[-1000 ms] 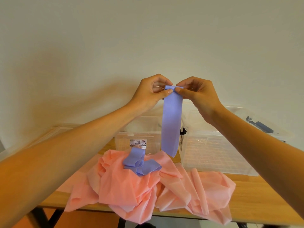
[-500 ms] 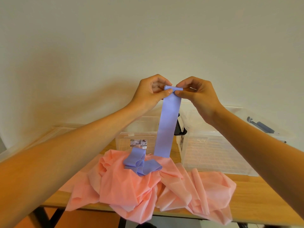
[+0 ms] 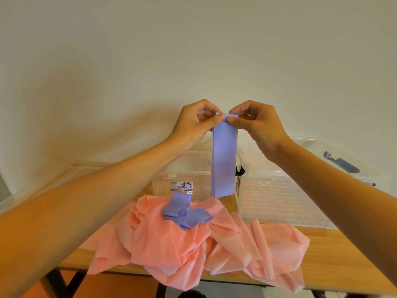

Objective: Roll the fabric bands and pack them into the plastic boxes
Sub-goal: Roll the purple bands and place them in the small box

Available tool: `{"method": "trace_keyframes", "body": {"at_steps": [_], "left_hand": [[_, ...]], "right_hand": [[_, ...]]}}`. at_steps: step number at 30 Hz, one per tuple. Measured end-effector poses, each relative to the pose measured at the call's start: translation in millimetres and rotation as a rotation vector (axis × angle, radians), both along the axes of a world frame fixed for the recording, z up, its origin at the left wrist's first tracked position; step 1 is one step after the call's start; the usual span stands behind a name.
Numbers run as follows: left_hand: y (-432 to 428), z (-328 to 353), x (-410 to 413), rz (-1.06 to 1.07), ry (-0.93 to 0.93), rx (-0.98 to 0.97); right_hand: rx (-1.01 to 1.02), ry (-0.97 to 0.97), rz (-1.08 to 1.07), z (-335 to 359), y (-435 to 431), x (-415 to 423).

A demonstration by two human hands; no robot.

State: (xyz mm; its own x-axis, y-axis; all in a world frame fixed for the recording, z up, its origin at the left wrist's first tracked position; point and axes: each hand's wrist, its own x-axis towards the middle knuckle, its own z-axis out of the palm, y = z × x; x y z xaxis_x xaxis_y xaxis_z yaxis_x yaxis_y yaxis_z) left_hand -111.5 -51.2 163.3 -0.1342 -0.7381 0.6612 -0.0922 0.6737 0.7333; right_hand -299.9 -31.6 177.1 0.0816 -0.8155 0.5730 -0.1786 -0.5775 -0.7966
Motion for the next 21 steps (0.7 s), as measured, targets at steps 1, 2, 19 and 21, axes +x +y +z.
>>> {"method": "trace_keyframes", "body": {"at_steps": [1,2,19,21], "left_hand": [[0.3,0.0,0.4,0.007,-0.004,-0.008],[0.8,0.4,0.8,0.009,-0.008,-0.016],[2.2,1.7,0.3,-0.034,-0.016,0.015],[1.9,2.8,1.3,-0.033,-0.013,0.006]], "right_hand": [[-0.005,0.006,-0.003,0.3,0.2,0.4],[-0.008,0.010,-0.004,0.3,0.0,0.2],[0.003,-0.014,0.038,0.5,0.9,0.7],[-0.004,-0.005,0.036,1.2,1.4,0.9]]}}
